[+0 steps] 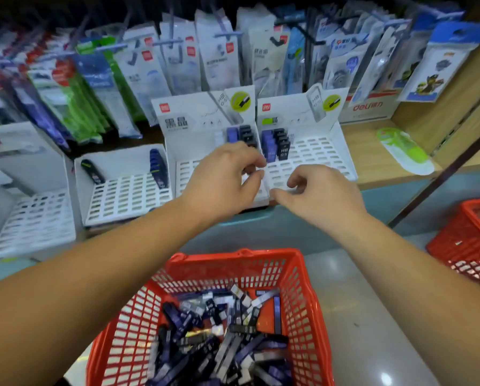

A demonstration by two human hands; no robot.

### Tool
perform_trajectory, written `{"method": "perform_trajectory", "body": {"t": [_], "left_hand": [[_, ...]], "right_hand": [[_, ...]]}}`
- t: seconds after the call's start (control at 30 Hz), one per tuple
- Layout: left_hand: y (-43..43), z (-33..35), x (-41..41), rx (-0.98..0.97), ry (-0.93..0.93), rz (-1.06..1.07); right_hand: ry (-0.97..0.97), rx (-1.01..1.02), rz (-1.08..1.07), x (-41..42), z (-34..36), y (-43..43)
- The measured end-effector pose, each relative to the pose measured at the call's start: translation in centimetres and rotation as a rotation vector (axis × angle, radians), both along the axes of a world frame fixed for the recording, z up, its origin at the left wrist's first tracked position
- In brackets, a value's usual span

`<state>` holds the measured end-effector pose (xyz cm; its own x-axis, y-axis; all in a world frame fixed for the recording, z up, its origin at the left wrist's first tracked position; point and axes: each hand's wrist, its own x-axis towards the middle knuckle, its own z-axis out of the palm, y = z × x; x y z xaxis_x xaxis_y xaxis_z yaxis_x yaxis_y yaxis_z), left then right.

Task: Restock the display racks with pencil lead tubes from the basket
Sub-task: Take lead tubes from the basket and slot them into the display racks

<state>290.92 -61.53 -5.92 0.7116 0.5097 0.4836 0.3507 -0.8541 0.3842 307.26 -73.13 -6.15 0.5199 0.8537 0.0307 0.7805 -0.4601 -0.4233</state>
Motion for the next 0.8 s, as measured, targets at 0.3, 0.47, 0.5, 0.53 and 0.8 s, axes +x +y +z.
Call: {"method": "perform_trajectory", "body": {"t": [0.3,0.47,0.5,0.53,0.8], "left_hand": [[-5.5,-12.3,-11.1,-0.478,0.594,0.073],[-7.3,-20.2,-15.9,-0.71,0.731,0.199],[-7.5,-21.4,-16.7,-0.754,0.767,0.208],[-7.6,-22.6,-17.4,-0.789,0.8,0.207],[-8.1,-27.7,-20.9,-0.901,0.855,0.295]], "right_hand": [[0.227,-0.425,0.311,-5.6,-9.2,-8.5],[0.265,-0.637,0.409,-10.5,-17.5,-7.5],[0.299,-0.651,0.4,-11.4,-19.3,-7.1],[0.336,-0.656,0.382,-12.3,-21.2,-6.7],[0.159,-0.862,0.476,-15.2,-32.7,-5.6]]}}
